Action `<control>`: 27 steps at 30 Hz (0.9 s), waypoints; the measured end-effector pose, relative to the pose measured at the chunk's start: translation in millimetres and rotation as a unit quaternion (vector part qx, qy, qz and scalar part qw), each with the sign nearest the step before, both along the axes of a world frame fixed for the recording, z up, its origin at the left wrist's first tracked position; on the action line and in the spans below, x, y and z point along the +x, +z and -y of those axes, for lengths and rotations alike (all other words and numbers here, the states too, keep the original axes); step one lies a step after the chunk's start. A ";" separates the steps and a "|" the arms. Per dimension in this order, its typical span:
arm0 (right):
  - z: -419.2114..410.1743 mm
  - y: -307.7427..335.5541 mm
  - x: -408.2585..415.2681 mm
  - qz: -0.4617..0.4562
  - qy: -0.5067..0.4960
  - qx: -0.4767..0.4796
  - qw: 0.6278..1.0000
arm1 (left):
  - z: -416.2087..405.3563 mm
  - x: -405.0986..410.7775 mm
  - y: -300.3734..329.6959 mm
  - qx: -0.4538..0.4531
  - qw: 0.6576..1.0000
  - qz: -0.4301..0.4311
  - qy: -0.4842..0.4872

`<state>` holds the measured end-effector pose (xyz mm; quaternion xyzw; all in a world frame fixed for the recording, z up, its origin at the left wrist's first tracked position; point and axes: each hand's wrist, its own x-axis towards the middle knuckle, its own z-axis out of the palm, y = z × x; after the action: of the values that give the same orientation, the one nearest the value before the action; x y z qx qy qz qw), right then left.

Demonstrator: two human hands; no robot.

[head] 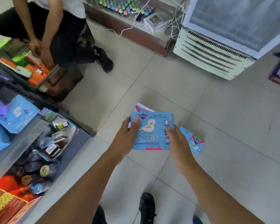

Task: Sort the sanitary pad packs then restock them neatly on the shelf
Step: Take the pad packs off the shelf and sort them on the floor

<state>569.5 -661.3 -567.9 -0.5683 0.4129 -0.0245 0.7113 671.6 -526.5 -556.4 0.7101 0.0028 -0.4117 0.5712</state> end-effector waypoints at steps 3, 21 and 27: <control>33.3 -19.2 -24.3 -0.027 -0.053 0.018 0.998 | 41.0 -17.7 -13.6 -0.021 0.995 -0.031 -0.095; 127.0 -147.7 -127.2 -0.187 -0.186 0.021 0.964 | 180.9 -90.0 -167.9 0.029 0.966 -0.064 -0.247; 187.3 -255.1 -177.2 -0.216 -0.218 0.026 0.951 | 244.8 -146.3 -265.5 0.095 0.959 -0.056 -0.263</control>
<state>392.3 -848.6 -823.0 -0.4375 0.6712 -0.0444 0.5968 525.3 -771.2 -821.9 0.7129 -0.1130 -0.5839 0.3715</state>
